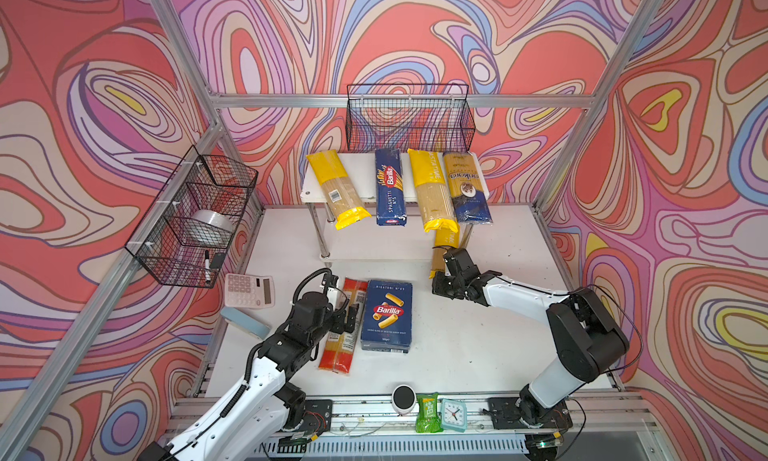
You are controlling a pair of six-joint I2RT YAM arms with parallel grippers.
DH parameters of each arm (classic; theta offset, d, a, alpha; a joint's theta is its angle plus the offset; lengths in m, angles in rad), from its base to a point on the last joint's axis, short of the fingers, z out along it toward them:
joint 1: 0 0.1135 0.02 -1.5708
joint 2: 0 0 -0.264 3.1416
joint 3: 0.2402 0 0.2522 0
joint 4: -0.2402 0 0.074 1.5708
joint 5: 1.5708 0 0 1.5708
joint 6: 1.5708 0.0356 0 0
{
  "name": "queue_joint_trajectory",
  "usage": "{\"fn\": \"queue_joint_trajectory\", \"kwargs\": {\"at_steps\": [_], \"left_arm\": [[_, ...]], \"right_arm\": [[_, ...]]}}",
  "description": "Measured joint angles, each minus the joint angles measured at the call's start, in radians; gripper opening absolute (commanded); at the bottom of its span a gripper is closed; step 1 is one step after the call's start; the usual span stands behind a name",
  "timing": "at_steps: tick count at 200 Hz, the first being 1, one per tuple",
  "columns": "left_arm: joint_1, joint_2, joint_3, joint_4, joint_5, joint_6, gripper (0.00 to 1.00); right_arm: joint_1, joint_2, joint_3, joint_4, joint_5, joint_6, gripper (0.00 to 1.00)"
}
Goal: Place and organize the pasta boxes and bags onto the shelf
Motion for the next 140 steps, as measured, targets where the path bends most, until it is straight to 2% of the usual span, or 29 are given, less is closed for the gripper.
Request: {"fn": "queue_joint_trajectory", "kwargs": {"at_steps": [38, 58, 77, 100, 118, 140], "left_arm": [[0.000, 0.000, 0.000, 0.000, 0.008, 0.001, 1.00], [0.000, -0.002, 0.000, -0.001, 0.013, -0.003, 1.00], [0.000, -0.010, 0.010, -0.021, 0.018, -0.034, 1.00], [0.000, -0.004, 0.098, -0.092, 0.040, -0.076, 1.00], [0.000, 0.010, 0.164, -0.107, 0.058, -0.106, 1.00], [0.000, 0.042, 0.174, -0.116, 0.116, -0.138, 1.00]], "right_arm": [[-0.006, -0.091, -0.031, -0.013, -0.016, -0.015, 0.39], [0.000, -0.178, -0.072, -0.027, -0.015, -0.016, 0.41], [0.052, -0.291, -0.128, -0.044, -0.010, -0.017, 0.44], [0.119, -0.450, -0.173, -0.085, -0.028, -0.021, 0.47], [0.122, -0.540, -0.195, -0.108, -0.032, -0.019, 0.49], [0.120, -0.645, -0.261, -0.085, -0.093, 0.019, 0.52]]}}
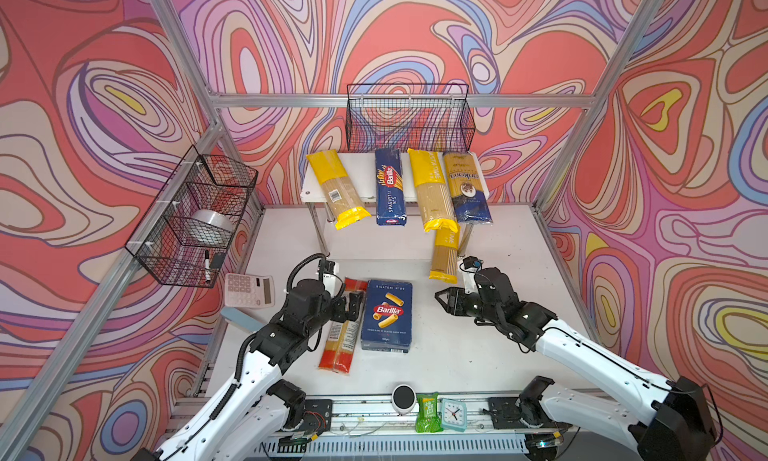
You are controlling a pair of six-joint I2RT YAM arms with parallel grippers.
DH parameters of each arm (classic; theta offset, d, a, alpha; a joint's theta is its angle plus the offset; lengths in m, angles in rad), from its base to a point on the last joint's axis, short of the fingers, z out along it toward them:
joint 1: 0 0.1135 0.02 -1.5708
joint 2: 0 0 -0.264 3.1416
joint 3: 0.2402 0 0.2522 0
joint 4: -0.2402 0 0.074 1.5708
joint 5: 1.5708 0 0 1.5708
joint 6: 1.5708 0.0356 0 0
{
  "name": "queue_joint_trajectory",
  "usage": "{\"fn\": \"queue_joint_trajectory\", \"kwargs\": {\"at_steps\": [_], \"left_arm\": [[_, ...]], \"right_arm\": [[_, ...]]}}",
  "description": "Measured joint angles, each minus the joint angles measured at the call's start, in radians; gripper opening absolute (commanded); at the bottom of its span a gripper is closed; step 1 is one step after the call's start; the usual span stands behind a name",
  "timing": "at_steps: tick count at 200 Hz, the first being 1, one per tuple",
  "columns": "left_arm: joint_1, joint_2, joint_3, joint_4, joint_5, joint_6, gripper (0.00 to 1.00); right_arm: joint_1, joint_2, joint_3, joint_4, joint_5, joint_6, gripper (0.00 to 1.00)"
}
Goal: Place and organize the pasta boxes and bags onto the shelf
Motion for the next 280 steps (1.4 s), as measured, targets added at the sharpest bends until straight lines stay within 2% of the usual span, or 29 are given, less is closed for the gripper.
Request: {"fn": "queue_joint_trajectory", "kwargs": {"at_steps": [24, 65, 98, 155, 184, 229, 280], "left_arm": [[0.000, 0.036, -0.019, -0.032, 0.058, -0.036, 1.00], [-0.003, -0.008, -0.120, -0.051, 0.132, -0.119, 1.00], [-0.056, -0.025, -0.135, -0.077, 0.147, -0.180, 1.00], [-0.232, 0.088, -0.123, -0.076, 0.074, -0.215, 1.00], [-0.300, 0.156, -0.071, -0.068, 0.037, -0.224, 1.00], [-0.451, 0.285, 0.024, -0.038, -0.036, -0.226, 1.00], [-0.557, 0.470, 0.134, 0.003, -0.080, -0.228, 1.00]], "right_arm": [[0.000, -0.050, -0.037, 0.008, -0.058, 0.030, 0.56], [0.000, -0.117, -0.071, 0.002, -0.079, 0.035, 0.58], [0.000, -0.157, -0.085, -0.006, -0.101, 0.031, 0.60], [0.000, -0.224, -0.146, -0.007, -0.127, 0.032, 0.61], [0.000, -0.286, -0.164, -0.044, -0.124, 0.033, 0.61], [0.000, -0.402, -0.175, -0.167, -0.061, 0.086, 0.61], [0.000, -0.494, -0.198, -0.286, -0.008, 0.142, 0.61]]}}
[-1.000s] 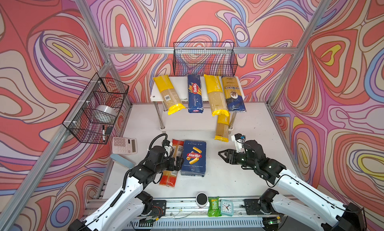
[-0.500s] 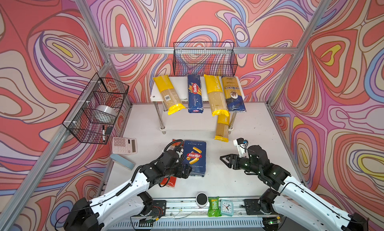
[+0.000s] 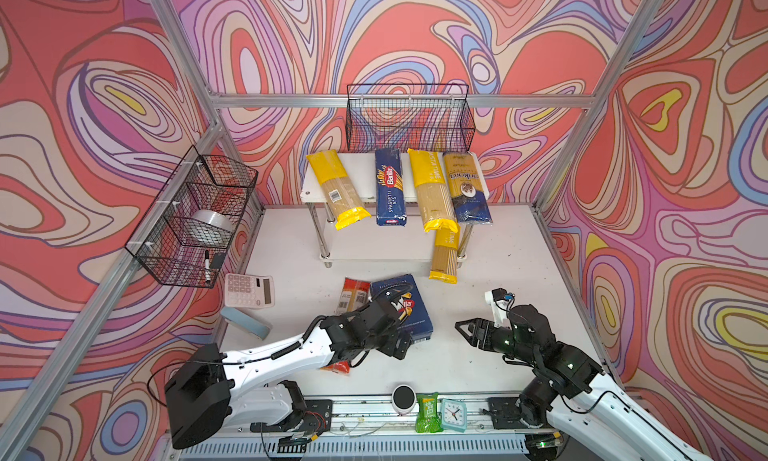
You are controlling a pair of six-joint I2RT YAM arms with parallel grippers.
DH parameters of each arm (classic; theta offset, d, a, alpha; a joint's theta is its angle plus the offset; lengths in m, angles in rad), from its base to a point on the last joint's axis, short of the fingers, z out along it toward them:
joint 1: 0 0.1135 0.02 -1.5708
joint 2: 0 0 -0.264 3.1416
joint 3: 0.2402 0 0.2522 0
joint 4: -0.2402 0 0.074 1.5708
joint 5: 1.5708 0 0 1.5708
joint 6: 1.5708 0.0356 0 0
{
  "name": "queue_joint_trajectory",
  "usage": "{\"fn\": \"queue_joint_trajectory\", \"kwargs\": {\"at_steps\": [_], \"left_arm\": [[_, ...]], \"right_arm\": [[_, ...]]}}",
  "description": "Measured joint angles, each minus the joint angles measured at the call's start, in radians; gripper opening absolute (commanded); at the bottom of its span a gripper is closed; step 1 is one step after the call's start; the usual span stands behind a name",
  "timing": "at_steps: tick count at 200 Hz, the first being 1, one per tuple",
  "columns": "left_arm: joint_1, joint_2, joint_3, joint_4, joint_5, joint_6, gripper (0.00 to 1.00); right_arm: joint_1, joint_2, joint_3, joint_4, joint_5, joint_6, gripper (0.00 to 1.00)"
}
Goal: Place and organize the pasta boxes and bags onto the shelf
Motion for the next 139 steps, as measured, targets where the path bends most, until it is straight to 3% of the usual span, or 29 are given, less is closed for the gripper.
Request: {"fn": "queue_joint_trajectory", "kwargs": {"at_steps": [78, 109, 139], "left_arm": [[-0.257, 0.310, 0.337, 0.065, -0.066, 0.040, 1.00], [-0.226, 0.243, 0.297, 0.006, -0.142, 0.015, 1.00], [-0.075, 0.041, 0.135, -0.034, -0.173, 0.002, 1.00]], "right_arm": [[0.000, -0.023, 0.000, -0.072, 0.037, 0.032, 0.61], [0.000, -0.006, -0.005, -0.070, 0.036, 0.043, 0.61], [0.000, -0.004, -0.038, -0.025, 0.022, 0.064, 0.59]]}}
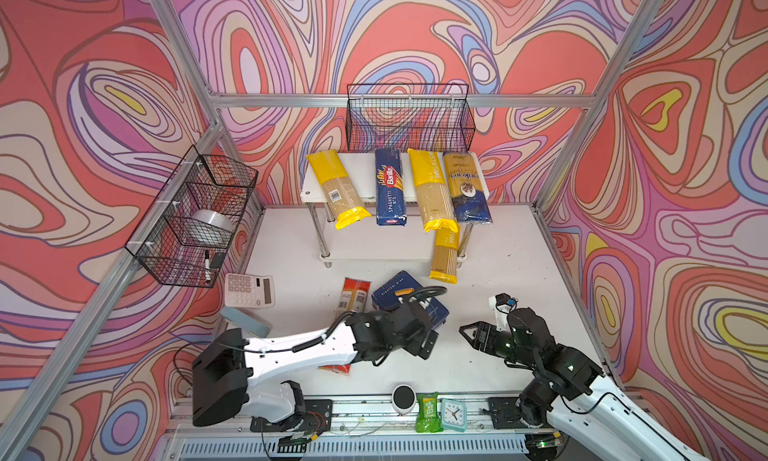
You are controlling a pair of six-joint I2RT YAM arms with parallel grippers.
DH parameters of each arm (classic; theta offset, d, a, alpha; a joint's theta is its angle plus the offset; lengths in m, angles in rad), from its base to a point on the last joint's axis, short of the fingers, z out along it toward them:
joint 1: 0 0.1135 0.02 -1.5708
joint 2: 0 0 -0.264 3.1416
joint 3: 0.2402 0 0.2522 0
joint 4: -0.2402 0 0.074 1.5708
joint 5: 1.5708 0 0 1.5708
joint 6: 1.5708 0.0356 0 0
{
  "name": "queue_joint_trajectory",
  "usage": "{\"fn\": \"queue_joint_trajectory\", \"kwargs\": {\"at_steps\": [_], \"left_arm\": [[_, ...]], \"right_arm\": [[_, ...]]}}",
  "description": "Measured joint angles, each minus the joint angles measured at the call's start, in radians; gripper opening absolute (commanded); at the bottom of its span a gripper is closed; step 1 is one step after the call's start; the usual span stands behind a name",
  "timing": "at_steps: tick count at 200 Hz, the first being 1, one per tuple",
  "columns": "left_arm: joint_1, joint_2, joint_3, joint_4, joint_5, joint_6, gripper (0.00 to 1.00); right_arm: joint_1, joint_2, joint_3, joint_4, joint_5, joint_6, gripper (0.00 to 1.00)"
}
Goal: Place and organize the pasta boxes and bags onto the shelf
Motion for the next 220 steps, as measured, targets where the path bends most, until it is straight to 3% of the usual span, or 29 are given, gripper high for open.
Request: {"fn": "queue_joint_trajectory", "kwargs": {"at_steps": [28, 59, 71, 150, 220], "left_arm": [[0.123, -0.187, -0.141, -0.005, -0.055, 0.027, 1.00], [0.385, -0.295, -0.252, 0.053, 0.018, 0.075, 1.00], [0.443, -0.280, -0.257, 0.074, 0.046, 0.112, 1.00], [0.511, 0.014, -0.206, 0.304, 0.248, 0.272, 1.00], [0.519, 0.100, -0.186, 0.433, 0.335, 0.302, 1.00]], "right_arm": [[0.000, -0.013, -0.091, 0.111, -0.043, 0.057, 0.61], [0.000, 0.000, -0.159, 0.207, -0.067, 0.109, 0.64], [0.000, 0.024, -0.163, 0.243, -0.074, 0.120, 0.63], [0.031, 0.246, -0.160, 0.435, -0.084, 0.139, 0.65], [0.057, 0.393, -0.116, 0.513, -0.079, 0.099, 0.67]]}}
